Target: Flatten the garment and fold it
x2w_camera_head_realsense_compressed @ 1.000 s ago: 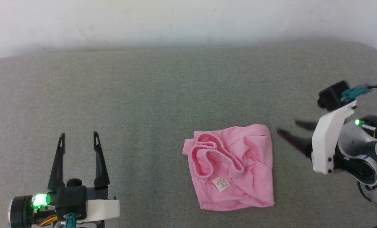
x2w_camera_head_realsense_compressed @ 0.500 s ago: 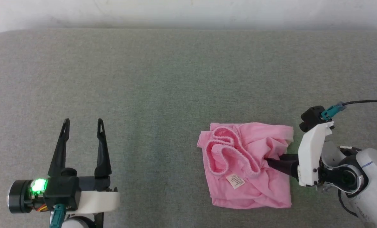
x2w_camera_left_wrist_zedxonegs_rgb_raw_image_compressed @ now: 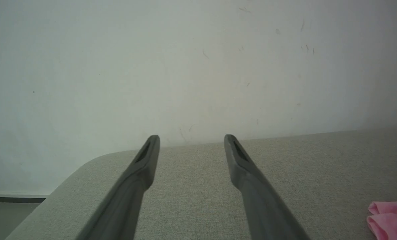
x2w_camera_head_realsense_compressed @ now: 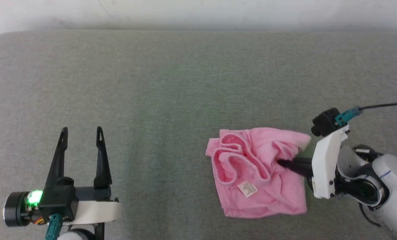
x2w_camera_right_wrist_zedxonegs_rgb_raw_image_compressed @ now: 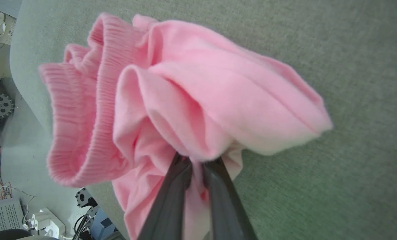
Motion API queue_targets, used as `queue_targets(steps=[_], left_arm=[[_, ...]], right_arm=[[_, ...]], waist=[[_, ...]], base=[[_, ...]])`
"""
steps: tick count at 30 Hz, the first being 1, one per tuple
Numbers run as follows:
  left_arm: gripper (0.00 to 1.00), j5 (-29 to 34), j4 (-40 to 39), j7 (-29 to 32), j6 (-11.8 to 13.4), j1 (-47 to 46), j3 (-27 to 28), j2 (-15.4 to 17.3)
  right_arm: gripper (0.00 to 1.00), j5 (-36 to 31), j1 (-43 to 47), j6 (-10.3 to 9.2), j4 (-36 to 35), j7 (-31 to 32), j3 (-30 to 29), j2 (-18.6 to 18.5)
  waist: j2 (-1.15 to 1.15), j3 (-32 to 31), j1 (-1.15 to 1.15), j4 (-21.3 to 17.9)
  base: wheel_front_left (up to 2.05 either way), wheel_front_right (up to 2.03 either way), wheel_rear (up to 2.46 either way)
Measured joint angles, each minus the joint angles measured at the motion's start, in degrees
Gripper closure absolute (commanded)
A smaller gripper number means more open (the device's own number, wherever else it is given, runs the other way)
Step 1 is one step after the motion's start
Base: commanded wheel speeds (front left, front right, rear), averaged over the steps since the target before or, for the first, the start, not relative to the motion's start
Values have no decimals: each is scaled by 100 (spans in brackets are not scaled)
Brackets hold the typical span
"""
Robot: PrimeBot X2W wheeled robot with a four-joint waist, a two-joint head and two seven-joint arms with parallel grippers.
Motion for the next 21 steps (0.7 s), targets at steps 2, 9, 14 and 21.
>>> queue_targets(steps=[2, 9, 14, 21], left_arm=[[0, 52, 0, 0, -5, 1, 38, -4], [0, 245, -54, 0, 8, -6, 114, -2], [0, 353, -191, 0, 114, -45, 108, 65], [0, 446, -420, -1, 243, -321, 134, 394]], right_arm=[[100, -44, -133, 0, -280, -162, 121, -127], [100, -675, -758, 1, -1067, -546, 492, -877], [100, -1035, -1062, 1, -1091, -662, 604, -1437], [100, -1645, -1500, 5, -268, -966, 662, -1777]], waist=[[0, -17, 0, -97], [0, 16, 0, -624], [0, 162, 0, -1122], [0, 608, 0, -1768]], base=[[0, 0, 0], [0, 0, 0], [0, 0, 0], [0, 0, 0]])
